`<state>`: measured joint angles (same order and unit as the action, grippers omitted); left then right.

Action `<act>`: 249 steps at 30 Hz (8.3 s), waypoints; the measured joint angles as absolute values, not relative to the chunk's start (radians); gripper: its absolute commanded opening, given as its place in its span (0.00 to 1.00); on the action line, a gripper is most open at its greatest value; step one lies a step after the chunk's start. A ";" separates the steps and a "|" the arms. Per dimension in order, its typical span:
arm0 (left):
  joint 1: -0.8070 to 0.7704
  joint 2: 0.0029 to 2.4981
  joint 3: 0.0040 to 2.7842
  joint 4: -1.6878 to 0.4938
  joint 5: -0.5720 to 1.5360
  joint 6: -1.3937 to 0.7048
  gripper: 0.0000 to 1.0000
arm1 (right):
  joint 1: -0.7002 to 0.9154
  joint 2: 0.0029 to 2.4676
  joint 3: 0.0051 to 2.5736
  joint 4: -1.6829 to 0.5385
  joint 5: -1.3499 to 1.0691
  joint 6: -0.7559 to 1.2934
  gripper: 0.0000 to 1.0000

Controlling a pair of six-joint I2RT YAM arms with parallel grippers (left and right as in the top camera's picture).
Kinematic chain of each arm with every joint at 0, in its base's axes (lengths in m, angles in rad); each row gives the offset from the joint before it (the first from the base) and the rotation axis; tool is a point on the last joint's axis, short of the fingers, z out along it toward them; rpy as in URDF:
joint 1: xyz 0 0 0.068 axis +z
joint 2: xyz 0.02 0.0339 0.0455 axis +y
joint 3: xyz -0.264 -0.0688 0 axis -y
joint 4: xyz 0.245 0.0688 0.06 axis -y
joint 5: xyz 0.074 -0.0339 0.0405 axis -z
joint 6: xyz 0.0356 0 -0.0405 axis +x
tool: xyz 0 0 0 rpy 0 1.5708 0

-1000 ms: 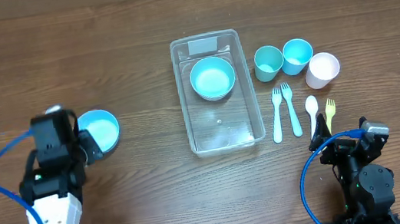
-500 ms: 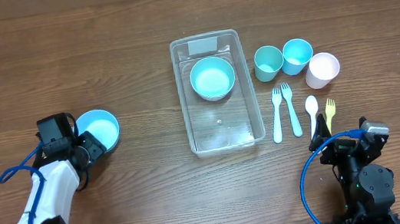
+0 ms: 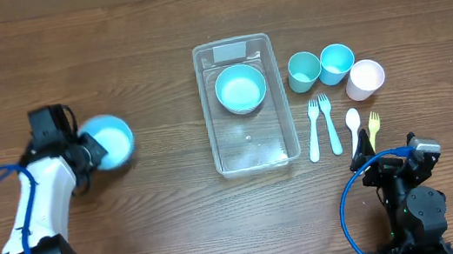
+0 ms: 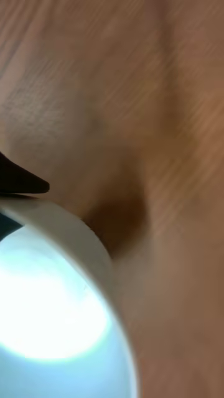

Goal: Pack container

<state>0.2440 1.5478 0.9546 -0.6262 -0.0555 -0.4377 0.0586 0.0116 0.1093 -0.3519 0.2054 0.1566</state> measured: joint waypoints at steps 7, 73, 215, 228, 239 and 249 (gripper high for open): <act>-0.075 1.553 1.438 -0.677 0.080 -0.252 0.04 | 0.059 0.012 0.109 -0.352 0.205 0.156 1.00; -0.459 2.251 2.017 -0.996 -0.019 -0.236 0.04 | 0.059 0.012 0.109 -0.352 0.205 0.157 1.00; -0.092 1.068 1.401 -1.376 0.481 0.585 1.00 | 0.059 1.206 1.158 -0.608 -0.199 0.287 1.00; -0.092 1.067 1.401 -1.377 0.478 0.585 1.00 | -0.325 1.566 1.211 -0.692 -0.098 0.223 0.91; -0.092 1.068 1.401 -1.377 0.479 0.585 1.00 | -0.325 1.716 1.211 -0.776 -0.091 0.159 0.90; -0.092 1.068 1.401 -1.377 0.478 0.585 1.00 | -0.305 1.814 1.212 -0.707 -0.100 0.028 0.70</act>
<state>-0.0917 1.0676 1.4006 -1.3769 0.4782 0.5846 -0.3050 1.8137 1.2118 -0.7067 -0.1001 0.0280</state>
